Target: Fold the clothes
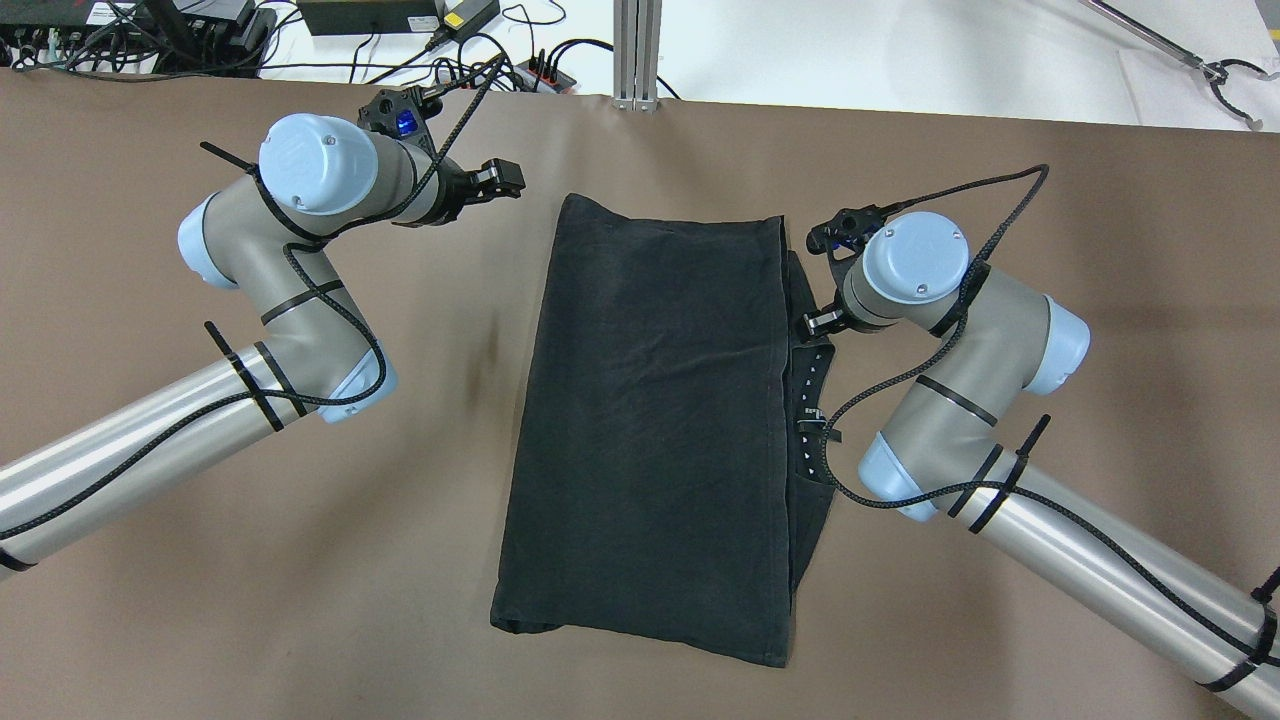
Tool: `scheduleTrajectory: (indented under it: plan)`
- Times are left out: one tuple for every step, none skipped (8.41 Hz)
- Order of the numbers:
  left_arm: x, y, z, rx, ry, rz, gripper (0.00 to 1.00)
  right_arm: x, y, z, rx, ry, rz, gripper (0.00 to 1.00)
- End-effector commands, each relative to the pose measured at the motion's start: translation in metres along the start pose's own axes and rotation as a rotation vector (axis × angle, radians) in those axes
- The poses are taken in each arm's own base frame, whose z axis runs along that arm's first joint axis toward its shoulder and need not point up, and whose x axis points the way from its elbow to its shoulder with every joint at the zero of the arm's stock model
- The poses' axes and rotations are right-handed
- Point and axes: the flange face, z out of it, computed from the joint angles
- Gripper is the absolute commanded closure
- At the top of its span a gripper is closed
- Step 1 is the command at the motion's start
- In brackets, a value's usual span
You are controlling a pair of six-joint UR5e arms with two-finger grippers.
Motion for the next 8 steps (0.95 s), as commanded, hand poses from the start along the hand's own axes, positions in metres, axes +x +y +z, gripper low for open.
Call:
scheduleTrajectory:
  plan:
    - [0.009, 0.002, -0.011, 0.001, 0.026, -0.002, 0.07, -0.06, 0.021, -0.084, 0.002, -0.103, 0.341, 0.05]
    - [0.012, 0.005, -0.016, -0.003, 0.037, 0.0, 0.07, -0.099, 0.051, -0.102, -0.028, -0.153, 0.653, 0.06]
    - [0.012, 0.005, -0.016, -0.005, 0.036, -0.001, 0.07, -0.135, 0.079, -0.115, -0.026, -0.176, 0.887, 0.06]
    - [0.013, 0.006, -0.015, -0.009, 0.036, 0.0, 0.07, -0.163, 0.128, -0.115, 0.002, -0.165, 1.017, 0.07]
    - [0.015, 0.007, -0.015, -0.007, 0.039, 0.001, 0.07, -0.176, 0.168, -0.118, -0.003, -0.168, 1.145, 0.09]
    - [0.015, 0.006, -0.016, -0.003, 0.04, 0.001, 0.07, -0.179, 0.196, -0.113, -0.036, -0.15, 1.24, 0.14]
    - [0.017, 0.006, -0.016, -0.001, 0.041, 0.001, 0.07, -0.185, 0.245, -0.093, -0.05, -0.095, 1.271, 0.18]
    - [0.016, 0.007, -0.015, -0.002, 0.04, 0.003, 0.07, -0.196, 0.259, -0.101, -0.023, -0.117, 1.285, 0.21]
